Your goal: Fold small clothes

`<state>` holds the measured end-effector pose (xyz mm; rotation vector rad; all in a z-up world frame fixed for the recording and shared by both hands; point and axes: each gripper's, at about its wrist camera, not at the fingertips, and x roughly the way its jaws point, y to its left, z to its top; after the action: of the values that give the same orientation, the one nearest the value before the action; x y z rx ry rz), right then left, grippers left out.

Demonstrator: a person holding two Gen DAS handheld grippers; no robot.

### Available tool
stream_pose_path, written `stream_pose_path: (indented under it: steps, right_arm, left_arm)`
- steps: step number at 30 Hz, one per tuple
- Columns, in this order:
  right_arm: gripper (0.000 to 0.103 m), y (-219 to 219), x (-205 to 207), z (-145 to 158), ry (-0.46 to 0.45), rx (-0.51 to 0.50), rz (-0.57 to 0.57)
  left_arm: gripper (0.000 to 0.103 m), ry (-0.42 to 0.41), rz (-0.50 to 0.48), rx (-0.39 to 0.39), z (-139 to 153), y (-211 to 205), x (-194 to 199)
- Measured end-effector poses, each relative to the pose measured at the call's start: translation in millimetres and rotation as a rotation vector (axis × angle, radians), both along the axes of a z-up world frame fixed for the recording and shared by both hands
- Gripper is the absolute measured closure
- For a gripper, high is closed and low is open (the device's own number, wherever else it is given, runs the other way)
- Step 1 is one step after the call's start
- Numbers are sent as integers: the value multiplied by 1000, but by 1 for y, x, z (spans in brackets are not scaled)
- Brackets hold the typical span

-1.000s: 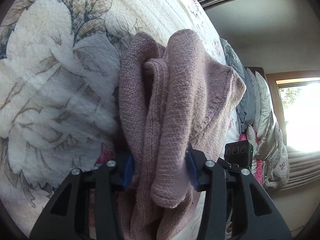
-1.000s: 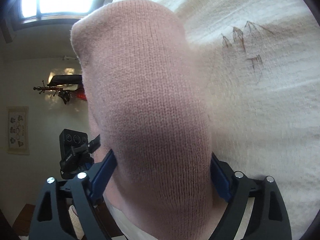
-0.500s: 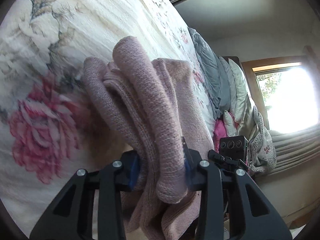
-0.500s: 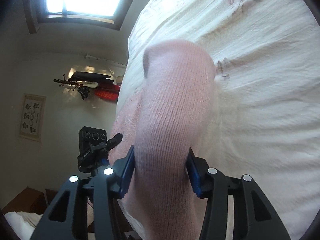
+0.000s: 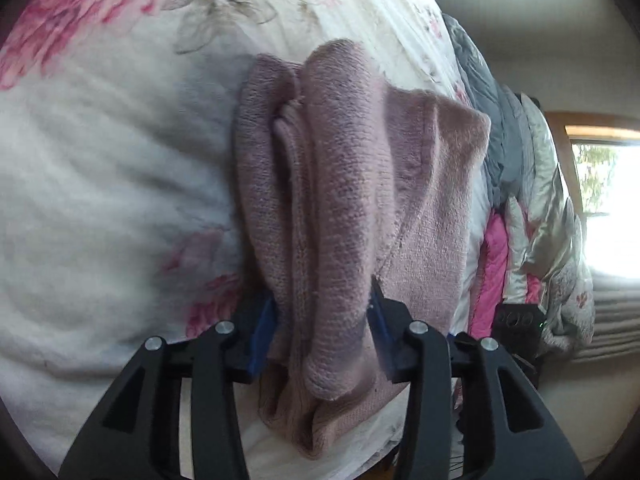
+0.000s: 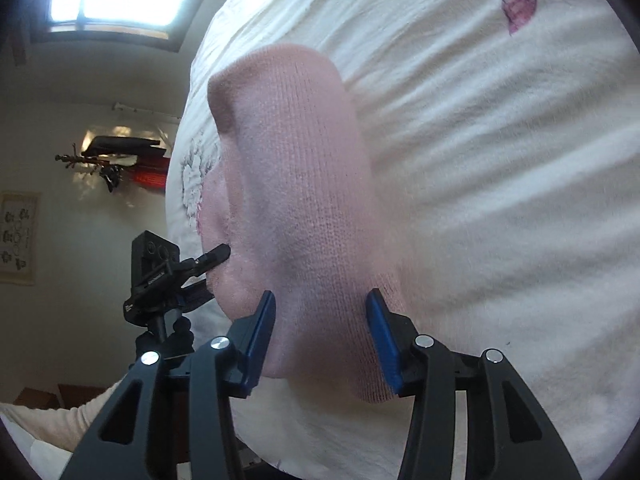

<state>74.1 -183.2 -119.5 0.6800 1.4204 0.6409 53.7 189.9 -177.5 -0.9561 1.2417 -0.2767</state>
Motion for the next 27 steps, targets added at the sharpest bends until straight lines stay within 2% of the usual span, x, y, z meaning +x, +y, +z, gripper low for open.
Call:
stream_pose_path:
  steps: [3, 4, 5, 7, 12, 16, 22, 24, 27]
  right_arm:
    - [47, -4, -7, 8, -23, -25, -24]
    - [45, -4, -12, 16, -46, -54, -14]
    - [43, -1, -13, 22, -72, -91, -1]
    - [30, 9, -19, 45, -143, -189, 37]
    - [17, 28, -42, 76, -266, -374, 91]
    - [15, 48, -59, 85, -279, -430, 68]
    - [13, 68, -72, 95, -282, -509, 93]
    - [12, 75, -73, 101, -282, -563, 97]
    - [11, 79, -74, 109, -288, -573, 105]
  left_arm:
    - [61, -32, 10, 41, 20, 4, -11]
    - [57, -42, 14, 51, 27, 8, -16]
    - [54, -48, 19, 70, 36, 6, -18]
    - [52, -66, 26, 125, 52, 4, -27]
    - [46, -105, -9, 296, 92, -10, -43]
    - [40, -114, -58, 414, 108, -17, -65]
    - [34, -71, -63, 502, 125, -32, -85]
    - [33, -64, -65, 541, 130, -39, -88]
    - [33, -68, -70, 591, 138, -50, -91]
